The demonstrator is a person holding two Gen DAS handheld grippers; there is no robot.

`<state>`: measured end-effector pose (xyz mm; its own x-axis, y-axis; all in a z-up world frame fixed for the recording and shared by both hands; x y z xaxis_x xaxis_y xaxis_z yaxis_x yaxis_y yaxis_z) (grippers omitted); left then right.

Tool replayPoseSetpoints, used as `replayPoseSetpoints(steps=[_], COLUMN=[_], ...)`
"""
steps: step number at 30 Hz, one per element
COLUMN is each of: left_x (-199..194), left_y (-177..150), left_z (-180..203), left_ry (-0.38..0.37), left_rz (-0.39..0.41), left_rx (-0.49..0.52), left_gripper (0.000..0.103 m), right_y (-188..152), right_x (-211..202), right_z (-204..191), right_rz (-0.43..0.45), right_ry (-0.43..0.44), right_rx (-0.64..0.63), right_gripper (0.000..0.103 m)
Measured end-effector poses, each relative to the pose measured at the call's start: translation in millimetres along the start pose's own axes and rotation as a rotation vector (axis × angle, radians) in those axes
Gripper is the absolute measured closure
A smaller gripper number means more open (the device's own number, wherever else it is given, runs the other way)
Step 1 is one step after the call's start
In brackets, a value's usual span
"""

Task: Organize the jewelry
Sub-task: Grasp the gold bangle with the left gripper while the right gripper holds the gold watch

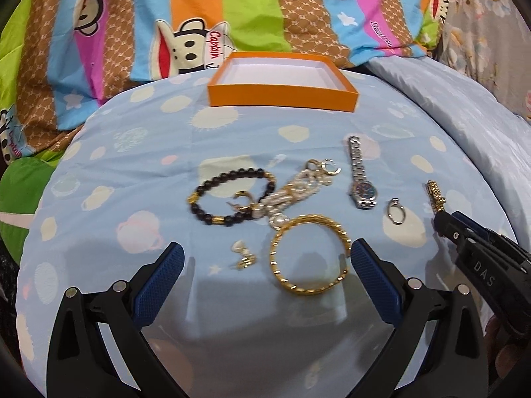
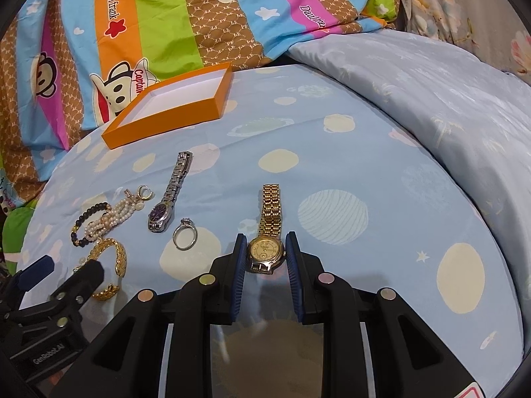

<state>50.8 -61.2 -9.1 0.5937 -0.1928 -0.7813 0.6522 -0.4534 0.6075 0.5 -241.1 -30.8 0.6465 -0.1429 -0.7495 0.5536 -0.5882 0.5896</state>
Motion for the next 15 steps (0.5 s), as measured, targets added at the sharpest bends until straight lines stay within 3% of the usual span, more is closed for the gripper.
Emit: replayPoseSetpoints(steps=[8, 13, 15], left_x=[20.6, 21.4, 19.6], left_y=[4.5, 2.8, 2.3], left_z=[12.7, 11.6, 12.8], left_ry=[-0.034, -0.028, -0.028], left_rz=[-0.052, -0.042, -0.031], left_rx=[0.001, -0.006, 0.003], left_gripper=[0.006, 0.018, 0.028], right_y=[-0.1, -0.3, -0.5], right_x=[0.8, 1.7, 2.1], right_z=[2.2, 1.6, 0.9], right_rz=[-0.003, -0.005, -0.005], right_ry=[0.007, 0.008, 0.008], right_rx=[0.0, -0.002, -0.007], right_gripper=[0.08, 0.08, 0.08])
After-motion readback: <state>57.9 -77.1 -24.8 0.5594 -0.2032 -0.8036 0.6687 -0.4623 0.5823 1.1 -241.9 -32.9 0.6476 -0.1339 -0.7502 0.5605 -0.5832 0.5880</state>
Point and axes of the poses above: each gripper's, at about its wrist camera, not at the fingertips, and x roughly the way its jaws point, z to its right, y to its top, the point moved 2 cm from there along x, roughly the way its jaws point, and after that the axes turned 14 degrees about x, right-handed, at the moved point
